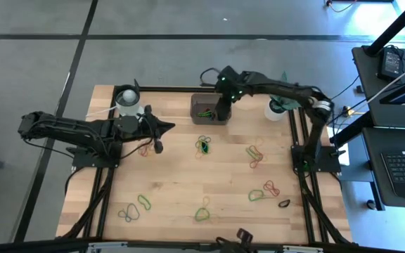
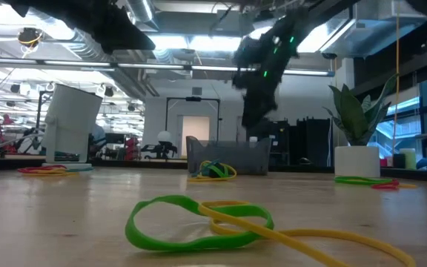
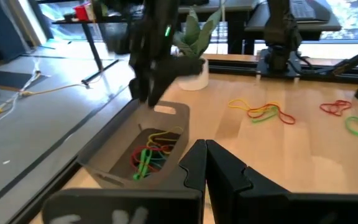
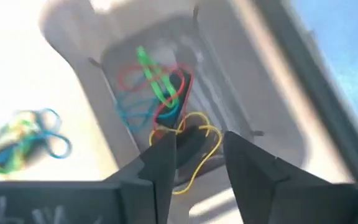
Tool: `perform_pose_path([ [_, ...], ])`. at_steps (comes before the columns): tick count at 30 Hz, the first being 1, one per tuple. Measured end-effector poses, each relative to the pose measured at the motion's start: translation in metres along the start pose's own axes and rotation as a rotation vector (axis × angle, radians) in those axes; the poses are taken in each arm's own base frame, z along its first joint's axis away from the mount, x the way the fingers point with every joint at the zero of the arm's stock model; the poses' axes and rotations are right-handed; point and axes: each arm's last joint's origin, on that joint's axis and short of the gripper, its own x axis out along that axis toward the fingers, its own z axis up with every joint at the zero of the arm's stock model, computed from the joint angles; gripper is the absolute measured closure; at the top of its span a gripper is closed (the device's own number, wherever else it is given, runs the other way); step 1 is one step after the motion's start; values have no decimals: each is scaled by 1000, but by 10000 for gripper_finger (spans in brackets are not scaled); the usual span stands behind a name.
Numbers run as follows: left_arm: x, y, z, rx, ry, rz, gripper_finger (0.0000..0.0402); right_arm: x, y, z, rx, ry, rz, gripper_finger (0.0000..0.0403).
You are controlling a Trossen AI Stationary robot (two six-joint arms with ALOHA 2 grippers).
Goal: Pick and place rubber bands into bin
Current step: Put the blue rubber band into the bin
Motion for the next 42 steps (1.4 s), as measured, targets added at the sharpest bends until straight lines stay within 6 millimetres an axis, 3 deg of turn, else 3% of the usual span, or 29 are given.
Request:
perform_pose_path([
  [4, 0, 0, 0, 36, 2, 6, 398, -56, 4, 0, 47, -99, -3, 301],
  [10, 1, 2, -1, 23, 6, 10, 398, -126, 24, -13, 81, -212, 22, 391],
  [17, 8, 6, -1, 36, 54, -48, 398, -167, 70, -41, 44, -189, -25, 398],
  [23, 24, 3, 16, 115, 218, -73, 398, -169, 99, -71, -38, -265, 36, 399],
  [29, 50, -11, 34, 144, 256, -90, 398, -151, 108, -125, -16, -364, 145, 399],
  [36, 83, -37, 42, 154, 306, -151, 398, -143, 104, -190, 44, -367, 237, 400],
  [42, 115, -59, 35, 171, 384, -172, 398, -146, 97, -217, 29, -442, 290, 401],
])
